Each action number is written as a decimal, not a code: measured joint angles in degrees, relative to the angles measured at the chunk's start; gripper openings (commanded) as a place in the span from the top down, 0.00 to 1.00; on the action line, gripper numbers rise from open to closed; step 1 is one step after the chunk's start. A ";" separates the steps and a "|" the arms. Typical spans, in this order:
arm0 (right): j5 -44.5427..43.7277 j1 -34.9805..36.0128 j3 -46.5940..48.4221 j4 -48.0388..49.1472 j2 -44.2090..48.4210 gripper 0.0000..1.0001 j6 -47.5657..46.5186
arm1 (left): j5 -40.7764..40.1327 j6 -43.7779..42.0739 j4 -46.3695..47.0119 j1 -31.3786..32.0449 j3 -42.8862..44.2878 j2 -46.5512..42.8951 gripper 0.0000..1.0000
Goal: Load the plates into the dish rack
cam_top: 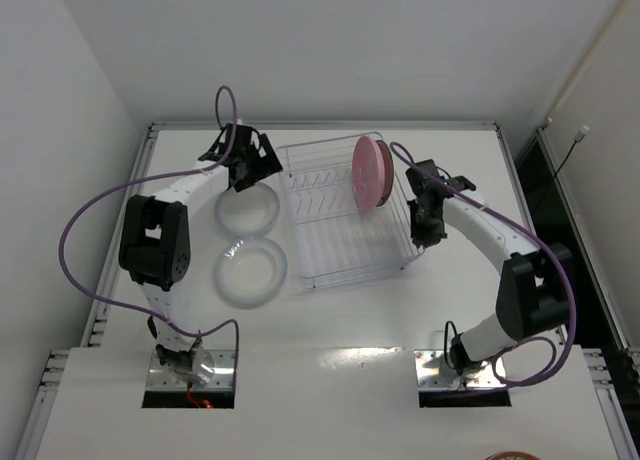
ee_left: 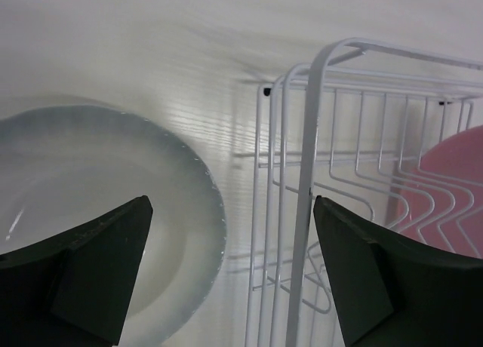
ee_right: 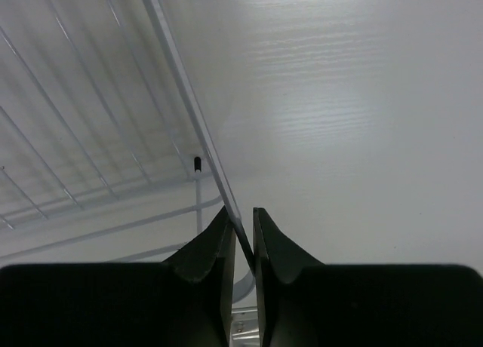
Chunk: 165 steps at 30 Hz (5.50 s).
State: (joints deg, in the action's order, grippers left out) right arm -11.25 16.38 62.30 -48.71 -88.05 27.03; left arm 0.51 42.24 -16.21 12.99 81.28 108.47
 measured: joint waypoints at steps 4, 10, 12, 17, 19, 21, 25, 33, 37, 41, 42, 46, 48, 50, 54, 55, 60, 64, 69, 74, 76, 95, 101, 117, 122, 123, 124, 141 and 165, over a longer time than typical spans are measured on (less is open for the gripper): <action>1.31 0.92 -0.61 -0.07 0.76 0.79 1.18 | -3.96 -0.66 -1.33 -0.11 -0.70 -2.80 0.11; 4.44 3.41 -0.79 -1.97 2.91 0.44 3.89 | -6.93 -4.31 -1.79 -0.13 -4.02 -4.70 0.06; 4.68 4.07 -0.79 -2.47 4.09 0.44 4.37 | -7.80 -5.73 -2.14 0.00 -5.88 -4.72 0.06; 4.11 4.17 -0.72 -2.99 5.42 0.49 4.63 | -9.88 -8.57 -3.80 0.07 -11.13 -5.22 0.06; 3.76 4.00 -0.72 -3.04 5.42 0.50 4.59 | -10.78 -9.38 -5.01 0.07 -12.61 -5.95 0.06; 3.72 4.00 -0.72 -2.99 5.42 0.52 4.50 | -11.98 -10.43 -5.70 0.17 -13.00 -6.64 0.06; 3.63 4.00 -0.72 -2.93 5.38 0.53 4.48 | -15.17 -12.26 -6.19 0.50 -13.00 -8.35 0.06; 3.30 3.56 -0.55 -2.80 5.38 0.60 4.00 | -18.97 -15.56 -6.10 0.52 -15.39 -9.62 0.29; 2.80 3.56 -0.44 -2.78 5.38 0.62 3.80 | -17.90 -16.41 -5.29 0.52 -14.97 -7.80 0.47; 2.62 3.19 -0.44 -2.75 5.38 0.62 3.61 | -16.52 -16.68 -4.44 0.55 -13.64 -5.29 0.51; 2.60 3.13 -0.44 -2.78 5.38 0.63 3.61 | -16.28 -16.55 -4.13 0.52 -13.57 -4.92 0.53; 2.49 2.71 -0.44 -2.75 5.38 0.63 3.58 | -15.96 -15.91 -3.78 0.52 -13.51 -3.67 0.73; 2.47 2.40 -0.44 -2.78 5.38 0.63 3.39 | -16.02 -15.47 -3.80 0.52 -13.51 -2.91 0.91; 2.47 2.08 -0.44 -2.78 5.38 0.64 3.30 | -16.65 -14.69 -3.78 0.55 -13.51 -2.14 0.94; 2.47 1.70 -0.44 -2.80 5.33 0.65 3.13 | -17.84 -13.57 -3.91 0.28 -13.38 -0.76 0.97; 2.47 1.62 -0.39 -2.80 5.25 0.65 3.10 | -17.94 -13.18 -3.91 0.13 -13.25 -0.72 0.98; 2.47 0.96 -0.35 -2.78 4.63 0.65 2.97 | -18.18 -11.47 -4.24 -2.73 -13.11 -0.63 0.98; 2.47 0.55 -0.35 -2.80 4.42 0.65 2.97 | -17.92 -10.54 -3.87 -7.19 -12.81 -0.63 0.98; 2.45 0.28 -0.35 -2.80 4.09 0.65 2.97 | -18.34 -10.01 -4.44 -12.28 -12.81 -0.63 0.98; 2.47 0.24 -0.35 -2.84 3.78 0.65 2.95 | -18.05 -9.77 -5.38 -12.96 -12.35 -0.52 0.82; 2.45 0.24 -0.35 -2.84 3.78 0.65 2.95 | -16.94 -9.77 -5.53 -12.92 -11.67 -0.50 0.67; 3.39 0.24 -0.35 -2.49 3.76 0.65 2.93 | -14.16 -13.29 -3.93 3.96 -7.32 -2.73 0.16; 3.72 0.11 -0.35 -2.43 3.78 0.65 2.60 | -20.70 -13.75 -6.97 4.28 -7.78 -2.84 0.16; 3.98 -1.81 -0.35 -2.29 3.78 0.65 1.51 | -21.59 -13.66 -8.50 4.07 -12.26 -2.58 0.33; 4.04 -2.29 -0.35 -2.29 3.78 0.65 1.46 | -19.91 -13.51 -7.26 4.07 -12.79 -1.49 0.38; 4.04 -2.34 -0.35 -2.29 3.76 0.65 1.44 | -19.63 -13.46 -7.08 4.07 -12.85 -1.22 0.39; 4.04 -2.45 -0.35 -2.29 3.78 0.65 1.44 | -19.34 -13.44 -6.93 4.07 -12.90 -0.92 0.44; 4.79 -3.19 -0.35 -2.12 3.76 0.66 1.44 | -22.38 -15.17 -5.97 4.04 -11.17 -0.94 0.99; 5.31 -3.30 -1.44 -0.63 3.76 0.66 1.44 | -22.03 -8.48 -11.89 3.93 -4.59 -11.63 1.00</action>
State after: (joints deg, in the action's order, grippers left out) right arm -5.93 13.08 60.86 -49.34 -84.29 28.47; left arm -21.52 33.76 -28.10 16.93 76.69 96.84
